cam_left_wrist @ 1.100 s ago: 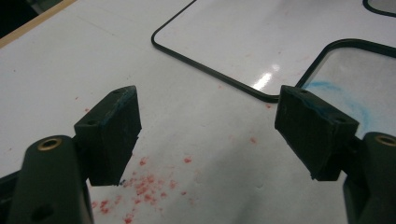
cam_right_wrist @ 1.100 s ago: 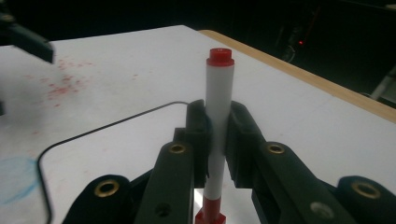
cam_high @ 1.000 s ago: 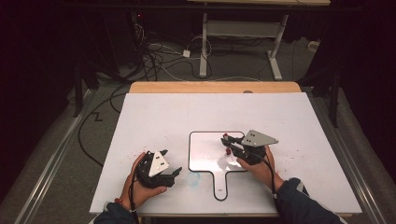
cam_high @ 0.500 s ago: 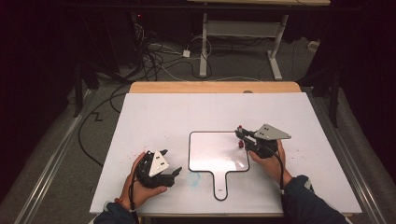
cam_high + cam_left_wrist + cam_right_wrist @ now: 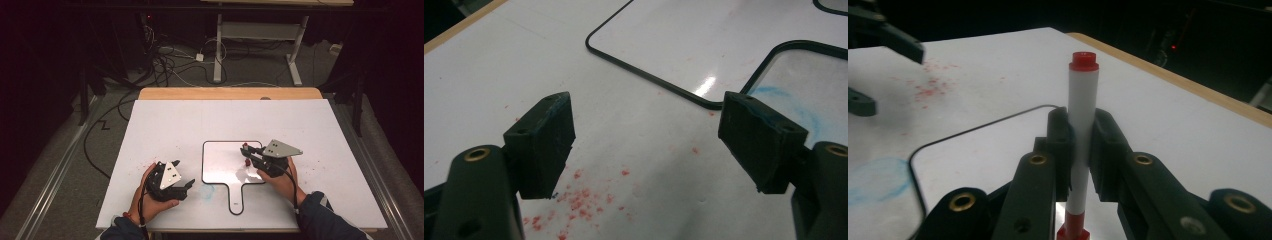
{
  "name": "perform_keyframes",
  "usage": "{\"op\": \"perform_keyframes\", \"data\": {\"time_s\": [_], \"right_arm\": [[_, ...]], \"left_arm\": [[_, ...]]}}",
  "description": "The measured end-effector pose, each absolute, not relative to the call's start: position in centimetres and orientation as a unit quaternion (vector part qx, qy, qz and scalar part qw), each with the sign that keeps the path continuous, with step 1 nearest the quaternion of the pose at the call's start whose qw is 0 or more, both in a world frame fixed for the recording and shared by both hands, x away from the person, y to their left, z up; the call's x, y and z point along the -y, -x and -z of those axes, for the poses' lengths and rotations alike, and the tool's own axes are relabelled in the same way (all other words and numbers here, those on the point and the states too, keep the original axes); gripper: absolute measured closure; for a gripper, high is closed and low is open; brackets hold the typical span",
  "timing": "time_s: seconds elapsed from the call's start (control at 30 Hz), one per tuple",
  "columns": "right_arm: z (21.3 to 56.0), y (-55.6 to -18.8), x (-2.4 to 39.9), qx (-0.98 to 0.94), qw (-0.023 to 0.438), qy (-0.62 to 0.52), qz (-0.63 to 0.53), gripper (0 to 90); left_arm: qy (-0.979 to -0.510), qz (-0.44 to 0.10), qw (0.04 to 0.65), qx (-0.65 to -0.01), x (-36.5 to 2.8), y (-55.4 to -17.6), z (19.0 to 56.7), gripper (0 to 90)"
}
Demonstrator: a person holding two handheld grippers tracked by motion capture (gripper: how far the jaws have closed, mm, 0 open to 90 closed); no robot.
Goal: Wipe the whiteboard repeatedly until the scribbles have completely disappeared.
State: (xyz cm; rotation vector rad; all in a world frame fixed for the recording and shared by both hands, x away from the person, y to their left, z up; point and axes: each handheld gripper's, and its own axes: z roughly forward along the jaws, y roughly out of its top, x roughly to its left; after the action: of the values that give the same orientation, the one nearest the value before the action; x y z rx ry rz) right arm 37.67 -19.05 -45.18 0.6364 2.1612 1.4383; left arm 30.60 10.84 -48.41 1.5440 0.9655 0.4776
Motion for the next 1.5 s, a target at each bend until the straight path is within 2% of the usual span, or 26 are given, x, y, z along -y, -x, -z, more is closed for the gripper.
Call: {"op": "perform_keyframes", "data": {"time_s": [0.2,0.57,0.87,1.07,1.3,1.5], "right_arm": [[45.2,-37.1,18.3,-0.791,0.227,-0.217,-0.525,81.5],[45.1,-39.2,21.8,-0.778,0.290,-0.253,-0.496,81.5],[45.2,-39.8,22.2,-0.773,0.302,-0.260,-0.494,81.6],[45.2,-39.5,22.2,-0.770,0.272,-0.267,-0.512,81.5],[45.2,-37.5,20.3,-0.782,0.230,-0.239,-0.528,81.5],[45.2,-37.6,20.6,-0.783,0.244,-0.234,-0.523,81.5]], "left_arm": [[-0.664,-0.205,0.588,-0.414,-10.9,-30.6,48.4,21.4],[-0.663,-0.205,0.589,-0.414,-10.8,-30.6,48.4,21.4],[-0.666,-0.203,0.587,-0.414,-10.8,-30.7,48.5,21.4],[-0.666,-0.202,0.586,-0.415,-10.7,-30.7,48.5,21.4],[-0.666,-0.202,0.586,-0.415,-10.7,-30.7,48.5,21.4],[-0.666,-0.203,0.587,-0.414,-10.7,-30.6,48.5,21.4]]}}
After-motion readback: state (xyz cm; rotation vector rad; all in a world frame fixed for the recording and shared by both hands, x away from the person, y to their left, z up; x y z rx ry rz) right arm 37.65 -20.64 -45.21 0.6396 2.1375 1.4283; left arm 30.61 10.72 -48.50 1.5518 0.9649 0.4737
